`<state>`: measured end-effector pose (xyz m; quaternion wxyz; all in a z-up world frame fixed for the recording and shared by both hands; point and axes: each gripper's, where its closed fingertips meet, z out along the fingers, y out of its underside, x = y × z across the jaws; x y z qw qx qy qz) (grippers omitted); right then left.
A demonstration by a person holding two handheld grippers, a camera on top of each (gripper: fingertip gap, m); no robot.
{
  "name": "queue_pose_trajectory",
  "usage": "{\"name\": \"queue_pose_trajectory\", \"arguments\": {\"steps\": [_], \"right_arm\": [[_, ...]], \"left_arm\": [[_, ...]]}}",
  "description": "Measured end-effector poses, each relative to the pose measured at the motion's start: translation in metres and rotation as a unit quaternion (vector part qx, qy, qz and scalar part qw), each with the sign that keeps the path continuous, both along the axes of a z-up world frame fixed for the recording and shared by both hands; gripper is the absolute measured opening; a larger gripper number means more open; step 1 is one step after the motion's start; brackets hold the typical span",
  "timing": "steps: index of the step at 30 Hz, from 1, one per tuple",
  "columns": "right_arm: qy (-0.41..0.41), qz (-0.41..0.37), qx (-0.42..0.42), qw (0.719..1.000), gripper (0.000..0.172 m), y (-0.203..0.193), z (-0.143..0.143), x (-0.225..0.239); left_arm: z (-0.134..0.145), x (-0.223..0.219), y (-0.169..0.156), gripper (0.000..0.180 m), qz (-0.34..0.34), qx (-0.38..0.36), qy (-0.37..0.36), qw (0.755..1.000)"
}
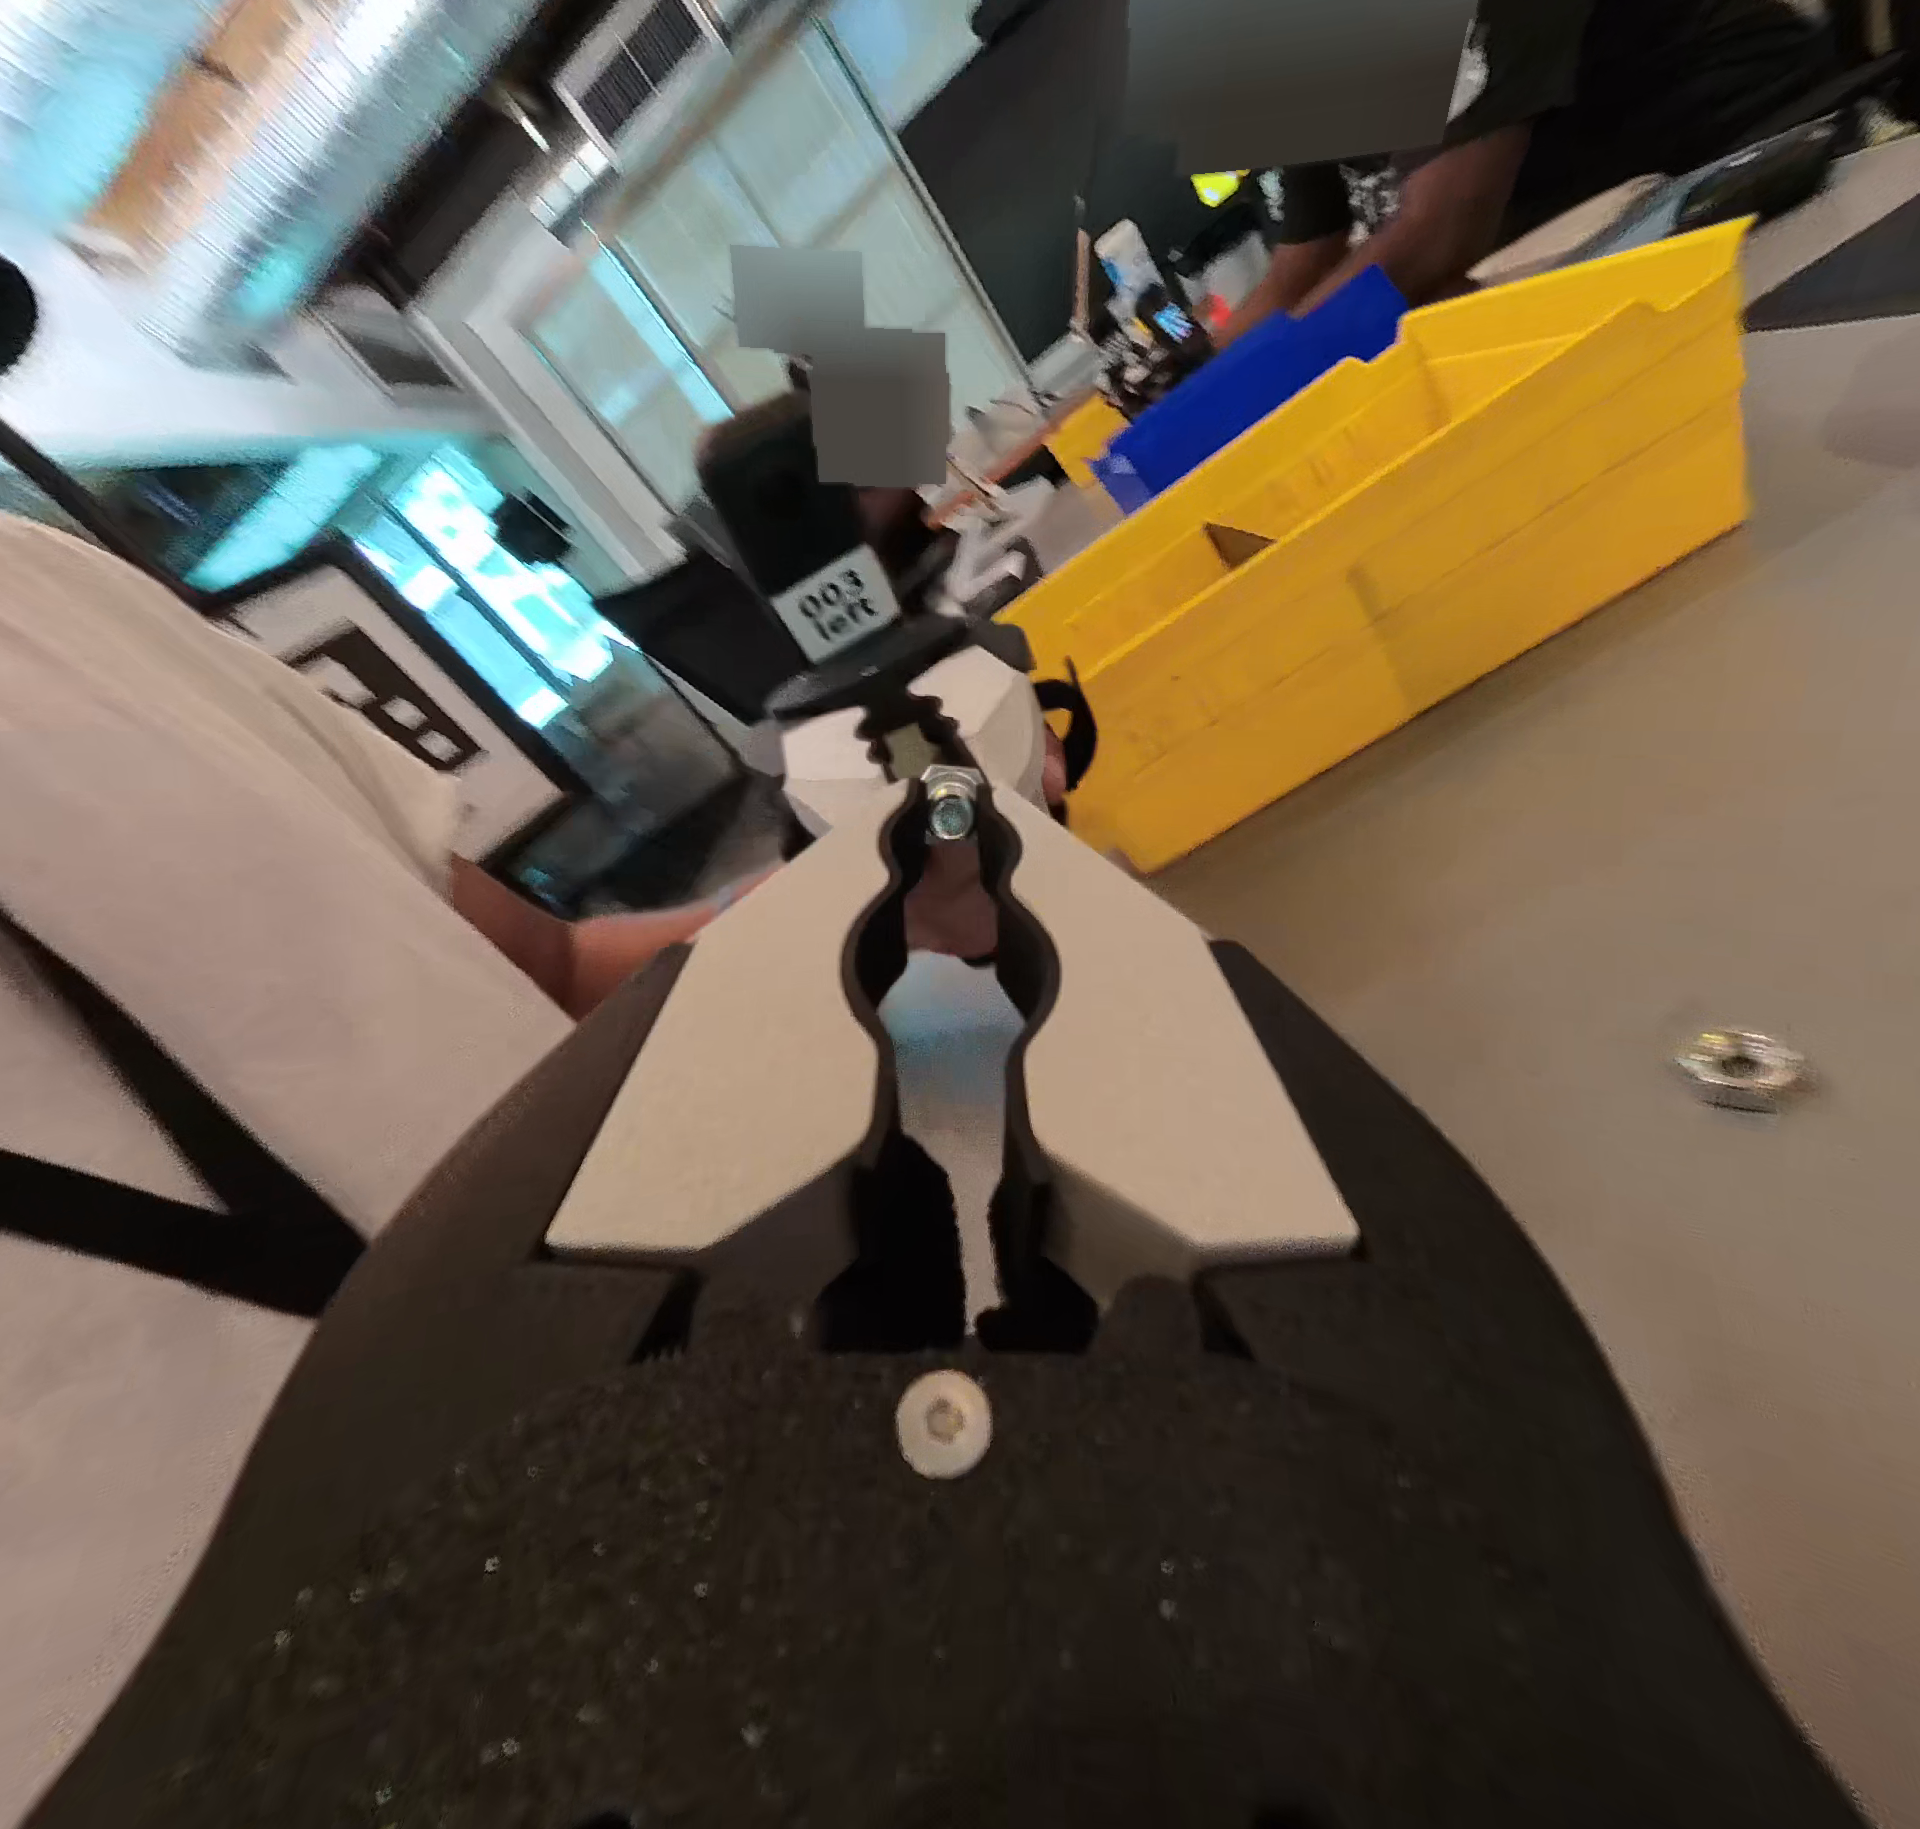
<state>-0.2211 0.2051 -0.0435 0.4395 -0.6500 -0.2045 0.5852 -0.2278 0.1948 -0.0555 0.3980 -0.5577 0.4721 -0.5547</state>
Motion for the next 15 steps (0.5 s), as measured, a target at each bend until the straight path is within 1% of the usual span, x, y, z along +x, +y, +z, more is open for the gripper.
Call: {"name": "queue_pose_trajectory", "arguments": {"steps": [3,4,7,11,15], "right_arm": [[-0.091,-0.027,0.036,0.995,0.009,0.001,-0.008,0.0],[-0.112,-0.026,0.043,0.992,0.009,0.0,-0.011,-0.001],[-0.171,-0.018,0.059,0.983,0.009,-0.004,-0.021,-0.004],[-0.224,0.02,0.073,0.972,0.009,-0.015,-0.03,-0.007],[-0.246,0.039,0.083,0.965,0.009,-0.022,-0.03,-0.008]], "left_arm": [[-0.015,0.0,0.006,0.033,0.026,0.052,0.051,0.997],[-0.02,0.0,0.008,0.034,0.033,0.067,0.067,0.995],[-0.03,0.001,0.001,0.033,0.017,0.095,0.092,0.991],[-0.033,0.002,-0.009,0.031,-0.011,0.097,0.097,0.99],[-0.041,0.003,-0.017,0.028,-0.035,0.108,0.115,0.987]]}}
